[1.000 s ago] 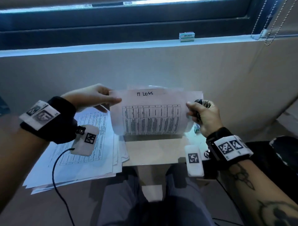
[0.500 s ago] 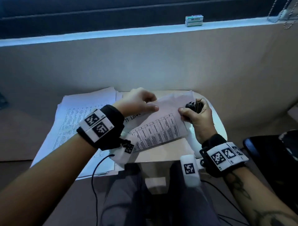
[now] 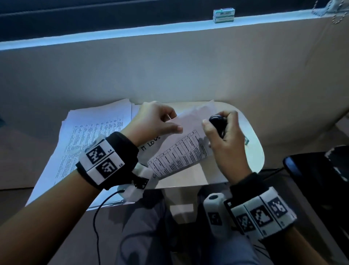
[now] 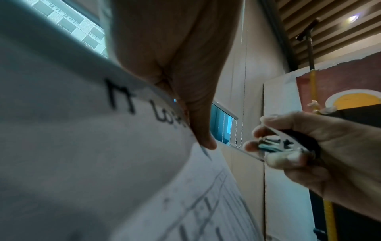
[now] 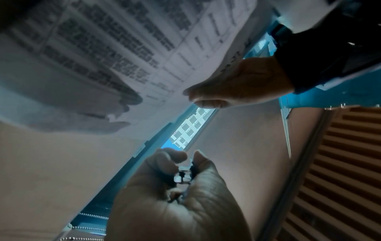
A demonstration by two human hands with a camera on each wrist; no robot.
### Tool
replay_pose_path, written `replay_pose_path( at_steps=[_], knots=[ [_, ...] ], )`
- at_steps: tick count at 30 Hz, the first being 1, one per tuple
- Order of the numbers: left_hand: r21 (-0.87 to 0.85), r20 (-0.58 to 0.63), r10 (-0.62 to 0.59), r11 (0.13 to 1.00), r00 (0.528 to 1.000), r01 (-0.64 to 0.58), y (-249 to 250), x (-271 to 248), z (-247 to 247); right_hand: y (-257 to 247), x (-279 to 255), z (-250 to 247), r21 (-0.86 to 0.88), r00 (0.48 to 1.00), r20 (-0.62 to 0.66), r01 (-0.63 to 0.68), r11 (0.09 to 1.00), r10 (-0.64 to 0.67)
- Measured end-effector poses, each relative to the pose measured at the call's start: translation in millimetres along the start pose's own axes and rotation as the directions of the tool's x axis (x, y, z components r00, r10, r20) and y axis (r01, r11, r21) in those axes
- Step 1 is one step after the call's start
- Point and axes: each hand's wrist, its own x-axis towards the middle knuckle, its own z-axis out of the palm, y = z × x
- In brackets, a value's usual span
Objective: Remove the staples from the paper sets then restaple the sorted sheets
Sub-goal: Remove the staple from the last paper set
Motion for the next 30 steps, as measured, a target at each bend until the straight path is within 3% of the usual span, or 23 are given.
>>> replay_pose_path(
  at_steps=[5,10,14,18,22,30],
  knots=[
    [0.011,-0.019,0.019,1.000,1.000,-0.019,8.5,-8.4,-2.2,1.1,-23.3,13.9,-0.019,0.991,0.110,-0.070,0.997,0.071],
    [-0.339,0.182,-0.129,0.922,0.975,0.186,0.9,-19.9,-11.1,-4.2,-33.9,18.8,0.067,0.979,0.135,-0.164,0.984,0.154],
    [-0.507,0.211,-0.176,0.821,0.962,0.262,-0.8,-35.7,-7.8,-10.9,-39.4,11.6,0.025,0.970,0.173,-0.178,0.984,0.171],
    [-0.605,0.158,-0.173,0.761,0.972,0.234,-2.1,-50.1,5.6,-22.9,-53.5,13.2,-0.157,0.962,0.234,-0.106,0.982,0.141],
    [-0.665,0.122,-0.149,0.722,0.981,0.192,0.9,-55.9,12.8,-34.0,-57.6,18.5,-0.383,0.933,0.262,-0.135,0.914,0.248],
    [-0.753,0.092,-0.133,0.639,0.987,0.156,-6.1,-59.9,18.5,-44.9,-57.2,25.4,-0.291,0.913,0.249,-0.248,0.924,0.324]
  ],
)
